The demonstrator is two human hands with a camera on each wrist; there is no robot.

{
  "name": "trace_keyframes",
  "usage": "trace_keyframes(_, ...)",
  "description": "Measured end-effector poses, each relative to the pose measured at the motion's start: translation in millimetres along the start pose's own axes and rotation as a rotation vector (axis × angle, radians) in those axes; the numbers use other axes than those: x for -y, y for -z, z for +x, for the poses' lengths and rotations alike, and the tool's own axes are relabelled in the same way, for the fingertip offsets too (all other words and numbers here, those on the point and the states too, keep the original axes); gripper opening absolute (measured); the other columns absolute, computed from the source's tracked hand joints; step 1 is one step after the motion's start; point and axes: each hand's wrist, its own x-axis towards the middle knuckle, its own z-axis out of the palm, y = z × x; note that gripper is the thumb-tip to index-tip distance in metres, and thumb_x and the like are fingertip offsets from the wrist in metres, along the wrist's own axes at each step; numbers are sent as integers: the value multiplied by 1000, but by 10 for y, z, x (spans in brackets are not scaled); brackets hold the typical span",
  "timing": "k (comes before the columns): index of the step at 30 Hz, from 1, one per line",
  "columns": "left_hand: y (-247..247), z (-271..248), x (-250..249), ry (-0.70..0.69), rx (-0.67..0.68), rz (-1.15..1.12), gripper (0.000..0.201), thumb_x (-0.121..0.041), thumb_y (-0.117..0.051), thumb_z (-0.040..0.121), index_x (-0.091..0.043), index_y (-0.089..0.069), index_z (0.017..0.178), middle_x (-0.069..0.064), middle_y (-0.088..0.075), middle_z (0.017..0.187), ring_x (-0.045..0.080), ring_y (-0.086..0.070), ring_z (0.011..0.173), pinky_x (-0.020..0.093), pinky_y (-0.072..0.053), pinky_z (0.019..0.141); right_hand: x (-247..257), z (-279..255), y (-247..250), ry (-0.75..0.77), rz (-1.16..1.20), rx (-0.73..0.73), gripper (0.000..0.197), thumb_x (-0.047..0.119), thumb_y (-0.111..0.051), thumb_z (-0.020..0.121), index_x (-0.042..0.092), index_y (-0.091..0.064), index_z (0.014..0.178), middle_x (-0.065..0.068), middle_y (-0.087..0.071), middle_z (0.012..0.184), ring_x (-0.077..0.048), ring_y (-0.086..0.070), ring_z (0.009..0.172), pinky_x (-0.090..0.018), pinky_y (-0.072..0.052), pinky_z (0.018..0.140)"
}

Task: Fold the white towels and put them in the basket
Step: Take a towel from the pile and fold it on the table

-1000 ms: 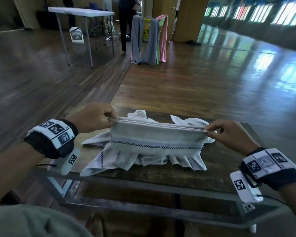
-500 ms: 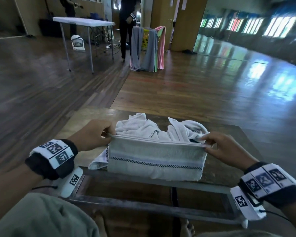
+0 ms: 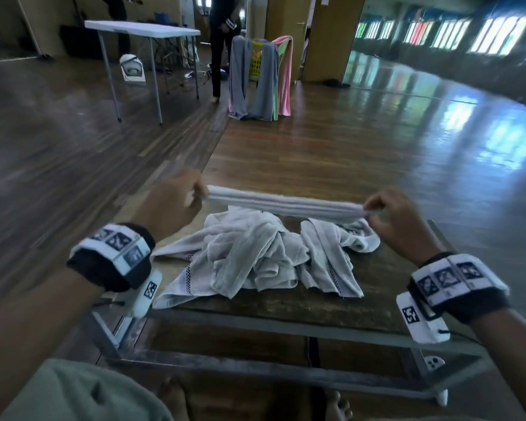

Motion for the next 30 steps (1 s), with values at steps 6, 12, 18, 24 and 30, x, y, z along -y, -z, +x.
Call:
trace_keyframes(6, -660, -837, 234, 55, 332, 69, 20, 0, -67, 69, -17, -57, 76, -1, -63, 78, 21, -59, 72, 27, -44, 65, -256, -637, -720, -21, 24, 369, 23, -1, -72, 69, 18, -61, 77, 2, -57, 80, -19, -56, 77, -42, -51, 67)
trace_keyframes(12, -822, -1051, 388, 239, 358, -86, 18, -17, -65, 81, -14, -64, 98, 1, -66, 99, 18, -61, 88, 31, -49, 77, -400, -810, -953, -57, 68, 421, 29, 5, -76, 69, 22, -60, 86, 9, -53, 82, -13, -52, 79, -34, -48, 69)
trace_keyframes(18, -822, -1076, 428, 202, 336, -72, 35, -44, -55, 81, -17, -70, 98, -4, -68, 99, 8, -59, 92, 25, -48, 85, -458, -768, -923, -31, 81, 393, 24, 4, -80, 65, 18, -67, 79, 9, -53, 78, -10, -51, 75, -28, -46, 67)
trace_keyframes(24, -686, -980, 263, 73, 168, -67, 20, -21, -60, 80, -7, -72, 89, 4, -68, 90, 7, -57, 85, 14, -43, 80, -365, -761, -745, -43, 65, 308, 20, 6, -79, 69, 14, -64, 77, 4, -59, 76, -11, -53, 69, -28, -46, 63)
trace_keyframes(30, -498, -823, 77, 50, 86, -39, 13, -7, -76, 74, -7, -71, 86, 3, -65, 86, 17, -60, 79, 29, -49, 72, -313, -762, -611, -7, 51, 174, 18, 0, -75, 69, 10, -61, 77, 1, -58, 77, -19, -56, 70, -40, -49, 64)
